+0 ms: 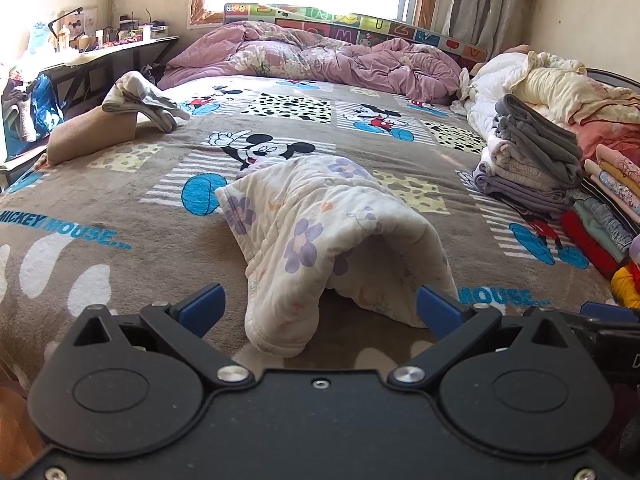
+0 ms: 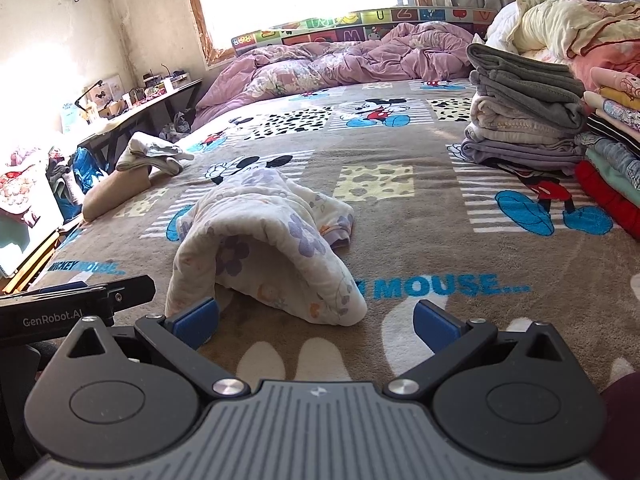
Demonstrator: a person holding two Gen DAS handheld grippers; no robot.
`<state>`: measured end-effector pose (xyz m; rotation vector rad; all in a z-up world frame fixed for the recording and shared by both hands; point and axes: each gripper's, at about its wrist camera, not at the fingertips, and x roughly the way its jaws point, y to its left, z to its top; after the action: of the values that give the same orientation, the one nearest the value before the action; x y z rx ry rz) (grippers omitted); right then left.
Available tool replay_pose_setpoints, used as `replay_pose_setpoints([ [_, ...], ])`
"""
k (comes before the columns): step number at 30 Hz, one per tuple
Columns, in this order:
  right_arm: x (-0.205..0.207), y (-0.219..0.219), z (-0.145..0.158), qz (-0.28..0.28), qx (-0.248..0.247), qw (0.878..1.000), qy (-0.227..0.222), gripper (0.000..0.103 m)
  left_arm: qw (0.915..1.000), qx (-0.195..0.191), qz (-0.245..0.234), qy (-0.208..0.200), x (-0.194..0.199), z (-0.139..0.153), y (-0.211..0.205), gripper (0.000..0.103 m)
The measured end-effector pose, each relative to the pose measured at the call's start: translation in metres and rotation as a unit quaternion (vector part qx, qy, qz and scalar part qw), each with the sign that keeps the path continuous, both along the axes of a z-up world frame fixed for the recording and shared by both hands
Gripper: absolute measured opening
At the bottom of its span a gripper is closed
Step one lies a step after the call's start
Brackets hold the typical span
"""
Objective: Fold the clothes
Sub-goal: 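Approach the white floral garment with both grippers open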
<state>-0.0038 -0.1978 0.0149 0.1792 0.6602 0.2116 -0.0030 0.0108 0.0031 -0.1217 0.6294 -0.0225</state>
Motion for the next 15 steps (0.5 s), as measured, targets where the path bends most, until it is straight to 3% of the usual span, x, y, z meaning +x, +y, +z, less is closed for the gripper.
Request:
replay_pose_setpoints([
  [15, 0.0058, 0.0008, -0.0045, 0.014, 0.017, 1.000, -0.010, 0.103, 0.9999, 0.002, 0.002, 0.013, 0.0087, -0.0053, -0.0001, 0.103],
])
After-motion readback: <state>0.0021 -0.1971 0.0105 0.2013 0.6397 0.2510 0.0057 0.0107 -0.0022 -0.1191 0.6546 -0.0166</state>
